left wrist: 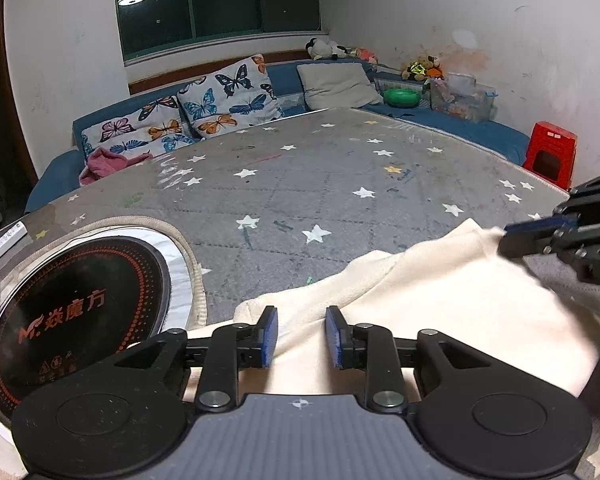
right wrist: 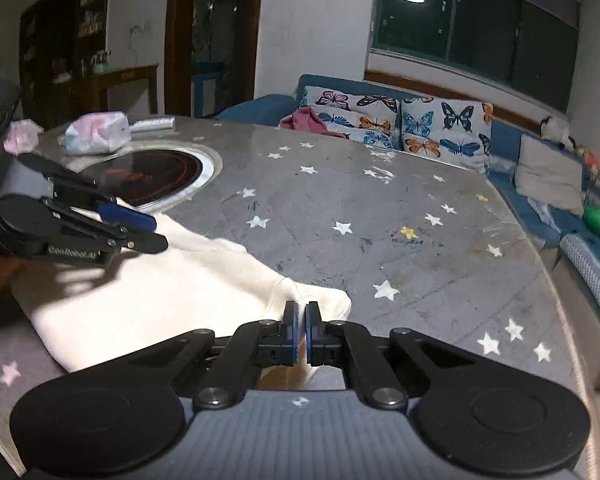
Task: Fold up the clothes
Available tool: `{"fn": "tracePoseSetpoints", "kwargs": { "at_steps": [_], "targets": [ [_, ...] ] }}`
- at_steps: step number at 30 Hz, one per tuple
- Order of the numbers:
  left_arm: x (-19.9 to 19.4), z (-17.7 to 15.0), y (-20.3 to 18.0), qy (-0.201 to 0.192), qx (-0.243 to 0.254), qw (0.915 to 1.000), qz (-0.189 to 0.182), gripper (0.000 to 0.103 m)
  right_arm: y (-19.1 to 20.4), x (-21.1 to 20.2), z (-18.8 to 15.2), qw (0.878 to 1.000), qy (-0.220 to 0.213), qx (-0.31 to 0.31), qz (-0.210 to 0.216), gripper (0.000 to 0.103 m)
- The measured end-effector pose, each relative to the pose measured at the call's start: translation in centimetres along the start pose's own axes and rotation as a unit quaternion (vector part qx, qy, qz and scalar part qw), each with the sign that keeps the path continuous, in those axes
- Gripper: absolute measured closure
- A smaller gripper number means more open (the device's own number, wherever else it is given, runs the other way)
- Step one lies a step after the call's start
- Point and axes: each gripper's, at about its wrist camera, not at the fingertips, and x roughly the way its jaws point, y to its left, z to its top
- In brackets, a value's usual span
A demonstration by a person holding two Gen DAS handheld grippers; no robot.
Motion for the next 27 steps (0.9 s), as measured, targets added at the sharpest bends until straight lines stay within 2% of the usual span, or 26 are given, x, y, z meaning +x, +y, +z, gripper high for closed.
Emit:
{"fn": "tracePoseSetpoints", "kwargs": {
  "at_steps": [4,8,12,15,19,23,27],
  "targets": [
    [-0.1,-0.2,-0.2,-0.004,0.009,0.9999,0.004,0.07,-0.1,1.0,-0.6,1.0,0.018,0.001,-0.002,0.099],
    [-0.1,-0.2,-0.2,-0.008,0.009,0.9999,0.007,0.066,-0.2,-1.3,0.2,1.0,-0.01,0.01,0.004,0.099],
    [-0.2,-0.3,-0.3,-0.012,0.005,0.9999,0.009,0.065,1.3,-4.0,0.2,0.997,-0.033,-0.005,0.067,0.098],
    [-0.8,-0.2,-0.3,-0.016,0.0,0.9998,0.01,0.064,2.6,-3.7,-0.7,0.995,-0.015,-0.015,0.099,0.098],
    [-3.6,-0.7,-0.4,-0.033,-0.012,0.9994,-0.003,0.064,3.1,-1.9,-2.1,0.996,0.02,-0.019,0.086,0.098],
    [-6.9,-2.4,-0.7,-0.047,-0.014,0.9986,-0.02,0.064,2.7,-1.9,-2.0,0.995,0.026,-0.01,0.092,0.098],
    [-8.0,-4.1,0.0,-0.035,-0.037,0.9986,-0.014,0.067,2.8,-1.8,-1.9,0.995,0.031,-0.017,0.092,0.098]
  ]
}}
